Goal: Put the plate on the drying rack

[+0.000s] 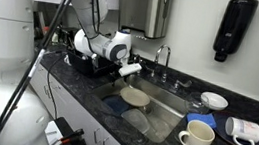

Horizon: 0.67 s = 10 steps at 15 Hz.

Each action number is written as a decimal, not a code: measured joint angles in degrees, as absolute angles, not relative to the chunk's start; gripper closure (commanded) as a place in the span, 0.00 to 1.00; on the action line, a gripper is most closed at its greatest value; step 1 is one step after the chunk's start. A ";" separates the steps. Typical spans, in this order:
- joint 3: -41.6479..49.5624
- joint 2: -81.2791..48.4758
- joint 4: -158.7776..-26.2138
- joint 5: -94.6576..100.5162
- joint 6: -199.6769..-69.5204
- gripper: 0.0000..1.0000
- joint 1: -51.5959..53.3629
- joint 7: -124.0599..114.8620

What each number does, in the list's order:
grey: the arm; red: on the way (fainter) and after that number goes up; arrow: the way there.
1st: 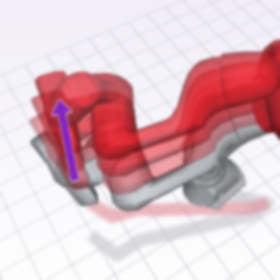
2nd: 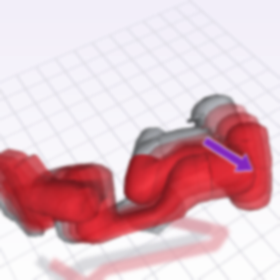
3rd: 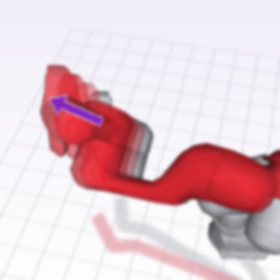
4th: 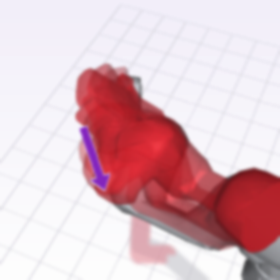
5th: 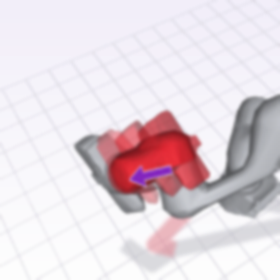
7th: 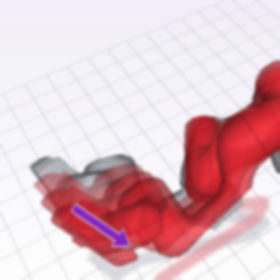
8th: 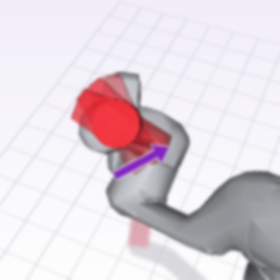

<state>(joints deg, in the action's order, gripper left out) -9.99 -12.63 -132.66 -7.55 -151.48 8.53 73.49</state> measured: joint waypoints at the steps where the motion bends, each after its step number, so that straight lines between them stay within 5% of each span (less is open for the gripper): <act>1: -9.51 -13.73 -131.49 -5.54 -149.81 0.00 7.57 73.26; 10: -7.76 -21.26 -124.05 3.65 -141.81 0.00 5.06 70.01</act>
